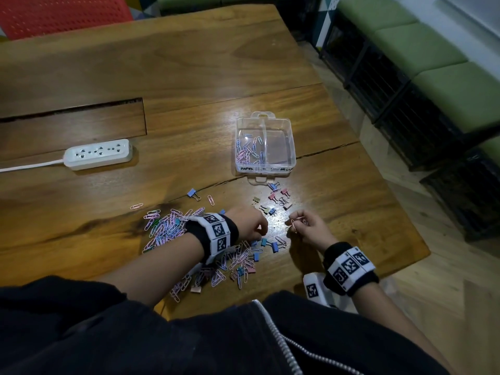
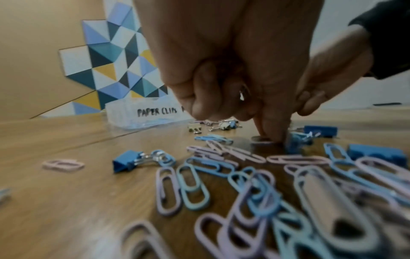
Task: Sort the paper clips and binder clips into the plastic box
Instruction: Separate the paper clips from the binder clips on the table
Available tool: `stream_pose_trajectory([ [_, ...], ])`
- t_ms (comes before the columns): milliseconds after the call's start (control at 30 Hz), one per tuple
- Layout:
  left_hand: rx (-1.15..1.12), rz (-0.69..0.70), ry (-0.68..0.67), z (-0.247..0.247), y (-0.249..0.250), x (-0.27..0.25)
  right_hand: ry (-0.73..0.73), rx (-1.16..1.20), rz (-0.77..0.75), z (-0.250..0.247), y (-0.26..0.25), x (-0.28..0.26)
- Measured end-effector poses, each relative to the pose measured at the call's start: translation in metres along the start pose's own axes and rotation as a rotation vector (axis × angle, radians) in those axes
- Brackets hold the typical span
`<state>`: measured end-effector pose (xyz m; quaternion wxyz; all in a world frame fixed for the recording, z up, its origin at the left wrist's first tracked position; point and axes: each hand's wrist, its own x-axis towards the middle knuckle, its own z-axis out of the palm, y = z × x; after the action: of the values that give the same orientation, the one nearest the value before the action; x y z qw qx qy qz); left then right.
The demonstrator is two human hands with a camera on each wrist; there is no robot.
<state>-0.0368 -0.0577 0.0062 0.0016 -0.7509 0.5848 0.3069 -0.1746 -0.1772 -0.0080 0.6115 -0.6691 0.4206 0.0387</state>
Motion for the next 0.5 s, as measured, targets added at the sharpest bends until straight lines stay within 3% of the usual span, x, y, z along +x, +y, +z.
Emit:
stream_pose_trajectory([
  [133, 0.132, 0.016, 0.004, 0.005, 0.003, 0.0, -0.013, -0.04, 0.042, 0.005, -0.006, -0.005],
  [200, -0.004, -0.031, 0.003, 0.009, -0.001, -0.001, -0.018, 0.02, 0.074, 0.006, -0.008, -0.007],
  [300, -0.673, -0.211, 0.069, 0.01, -0.016, -0.004, -0.05, 0.019, 0.079, 0.007, -0.003, -0.005],
  [400, -1.355, -0.256, 0.194, 0.004, -0.032, -0.013, -0.021, -0.275, -0.022, 0.015, 0.003, -0.003],
  [467, -1.657, -0.226, 0.232, -0.002, -0.04, -0.017, 0.018, -0.523, -0.083, 0.019, 0.003, -0.006],
  [500, -1.703, -0.231, 0.244, -0.005, -0.042, -0.019, 0.025, -0.61, -0.109, 0.02, 0.002, -0.007],
])
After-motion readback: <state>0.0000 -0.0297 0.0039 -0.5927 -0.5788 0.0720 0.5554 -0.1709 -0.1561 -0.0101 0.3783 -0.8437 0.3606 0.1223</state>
